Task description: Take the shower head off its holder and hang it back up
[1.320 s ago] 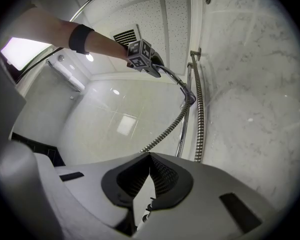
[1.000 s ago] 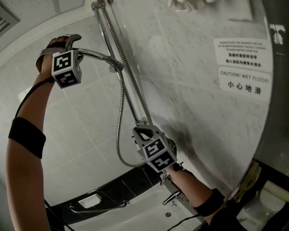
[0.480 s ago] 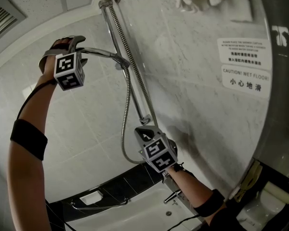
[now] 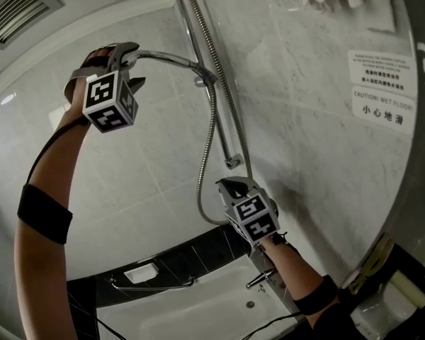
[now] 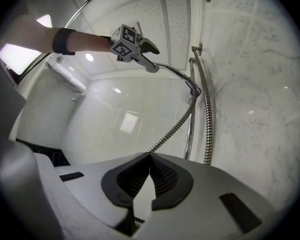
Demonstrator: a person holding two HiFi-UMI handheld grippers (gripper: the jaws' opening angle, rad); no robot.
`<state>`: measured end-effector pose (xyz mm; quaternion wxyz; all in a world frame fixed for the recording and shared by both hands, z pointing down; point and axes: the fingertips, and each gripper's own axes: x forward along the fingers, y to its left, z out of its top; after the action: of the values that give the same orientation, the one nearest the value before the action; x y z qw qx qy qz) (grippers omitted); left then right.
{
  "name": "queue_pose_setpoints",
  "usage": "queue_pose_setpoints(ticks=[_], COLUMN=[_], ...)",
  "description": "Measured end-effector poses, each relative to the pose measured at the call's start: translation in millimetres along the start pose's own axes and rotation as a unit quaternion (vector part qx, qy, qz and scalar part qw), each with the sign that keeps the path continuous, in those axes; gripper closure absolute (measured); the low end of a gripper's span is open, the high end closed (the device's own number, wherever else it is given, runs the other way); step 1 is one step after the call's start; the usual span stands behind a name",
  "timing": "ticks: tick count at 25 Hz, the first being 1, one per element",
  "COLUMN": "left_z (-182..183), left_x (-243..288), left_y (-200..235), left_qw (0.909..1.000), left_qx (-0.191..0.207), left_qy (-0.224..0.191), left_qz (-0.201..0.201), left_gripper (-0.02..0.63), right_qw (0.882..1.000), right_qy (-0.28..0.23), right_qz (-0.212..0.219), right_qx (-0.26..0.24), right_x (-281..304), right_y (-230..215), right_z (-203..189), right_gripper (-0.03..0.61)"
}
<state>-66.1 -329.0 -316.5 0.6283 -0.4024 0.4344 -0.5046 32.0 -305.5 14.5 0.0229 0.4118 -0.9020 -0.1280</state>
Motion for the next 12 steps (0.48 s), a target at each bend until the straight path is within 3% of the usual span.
queue_pose_setpoints(ticks=[3, 4, 6, 7, 9, 12], left_z=[-10.5, -16.2, -26.3, -28.9, -32.2, -42.9], left_x=[-37.9, -52.9, -85.7, -101.9, -130.5, -169.3], left_y=[-15.7, -24.6, -51.0, -64.8, -86.5, -129.0], left_qw=[0.9991, 0.9975, 0.9900, 0.9844, 0.9703, 0.9360], left_qx=[-0.041, -0.069, -0.141, -0.176, -0.241, -0.351], left_qy=[-0.007, -0.008, -0.010, -0.013, -0.023, -0.027], left_qz=[0.009, 0.010, 0.003, 0.000, -0.003, -0.009], left_gripper=[0.364, 0.451, 0.554, 0.596, 0.614, 0.614], right_qw=[1.000, 1.000, 1.000, 0.999, 0.999, 0.999], right_qy=[0.008, 0.011, 0.024, 0.030, 0.032, 0.033], right_qz=[-0.002, 0.001, 0.008, 0.012, 0.014, 0.023], right_qx=[0.000, 0.002, 0.006, 0.009, 0.015, 0.020], right_x=[-0.4, -2.2, -7.9, -10.9, -12.2, -10.3], right_y=[5.9, 10.6, 21.8, 27.7, 36.2, 55.1], right_z=[-12.9, -16.2, -31.0, -38.5, -45.9, -56.6], right_gripper=[0.560, 0.558, 0.560, 0.560, 0.558, 0.558])
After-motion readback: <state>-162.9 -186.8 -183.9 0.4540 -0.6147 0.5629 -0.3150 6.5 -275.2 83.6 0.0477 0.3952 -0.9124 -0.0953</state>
